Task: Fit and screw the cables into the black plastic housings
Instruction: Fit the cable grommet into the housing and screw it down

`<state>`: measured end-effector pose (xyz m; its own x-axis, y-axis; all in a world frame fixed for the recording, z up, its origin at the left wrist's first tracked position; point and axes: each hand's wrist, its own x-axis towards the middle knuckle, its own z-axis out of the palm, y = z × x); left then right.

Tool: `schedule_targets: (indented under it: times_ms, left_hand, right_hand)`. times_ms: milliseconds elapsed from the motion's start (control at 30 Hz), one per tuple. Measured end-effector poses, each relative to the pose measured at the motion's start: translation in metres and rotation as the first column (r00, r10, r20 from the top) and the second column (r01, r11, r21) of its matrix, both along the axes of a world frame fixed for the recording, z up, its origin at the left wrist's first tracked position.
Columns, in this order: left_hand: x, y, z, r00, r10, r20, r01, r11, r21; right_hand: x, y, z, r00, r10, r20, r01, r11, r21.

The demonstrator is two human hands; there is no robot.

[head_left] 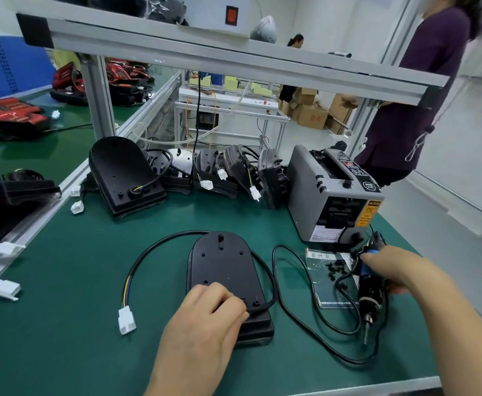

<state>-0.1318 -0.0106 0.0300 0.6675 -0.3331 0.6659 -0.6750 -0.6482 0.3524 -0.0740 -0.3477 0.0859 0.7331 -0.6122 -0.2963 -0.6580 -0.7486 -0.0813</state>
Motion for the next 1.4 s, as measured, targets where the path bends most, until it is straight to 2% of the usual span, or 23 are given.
schedule_targets:
  times_ms: [233, 400, 533, 733, 867, 967, 1067, 1167, 1267, 1333, 1400]
  left_hand:
    - [0.001, 0.000, -0.002, 1.000, 0.007, 0.000, -0.007, 1.000, 0.003]
    - [0.001, -0.001, -0.002, 1.000, 0.008, 0.008, -0.008, 1.000, -0.006]
    - [0.001, -0.001, -0.002, 1.000, 0.013, 0.017, -0.013, 1.000, -0.008]
    - [0.001, -0.002, -0.001, 1.000, 0.022, 0.004, -0.022, 1.000, -0.008]
    - [0.000, -0.002, -0.001, 1.000, 0.017, -0.008, -0.017, 1.000, -0.006]
    - [0.000, -0.002, 0.000, 1.000, 0.026, -0.004, -0.026, 1.000, -0.009]
    - [0.001, -0.003, 0.001, 0.999, 0.032, 0.005, -0.031, 0.999, -0.009]
    - [0.000, -0.002, 0.001, 0.999, 0.034, 0.006, -0.034, 0.999, -0.003]
    - [0.000, -0.002, 0.001, 0.999, 0.042, -0.001, -0.042, 0.999, 0.003]
    - [0.000, -0.002, 0.001, 0.999, 0.047, 0.000, -0.047, 0.999, 0.006]
    - [0.000, -0.002, 0.001, 0.999, 0.046, 0.006, -0.046, 0.999, 0.003]
  right_hand:
    - [0.006, -0.013, -0.010, 0.982, -0.169, 0.086, 0.141, 0.953, 0.268]
    - [0.001, -0.026, -0.009, 0.962, -0.244, 0.122, 0.180, 0.903, 0.390]
    - [-0.011, -0.035, -0.009, 0.920, -0.353, 0.167, 0.192, 0.781, 0.594]
    - [-0.025, -0.034, -0.005, 0.847, -0.496, 0.193, 0.185, 0.616, 0.766]
    - [-0.026, -0.027, -0.007, 0.774, -0.588, 0.234, 0.087, 0.465, 0.881]
    - [-0.029, -0.020, -0.007, 0.674, -0.699, 0.240, -0.057, 0.275, 0.960]
    - [-0.035, -0.005, -0.006, 0.605, -0.765, 0.221, -0.204, 0.119, 0.972]
    - [-0.038, 0.013, -0.002, 0.525, -0.817, 0.239, -0.317, 0.073, 0.946]
    - [-0.037, 0.034, 0.005, 0.485, -0.845, 0.224, -0.410, 0.006, 0.912]
    - [-0.035, 0.047, 0.011, 0.496, -0.839, 0.222, -0.455, -0.033, 0.890]
    - [-0.032, 0.061, 0.018, 0.535, -0.803, 0.263, -0.476, -0.028, 0.879]
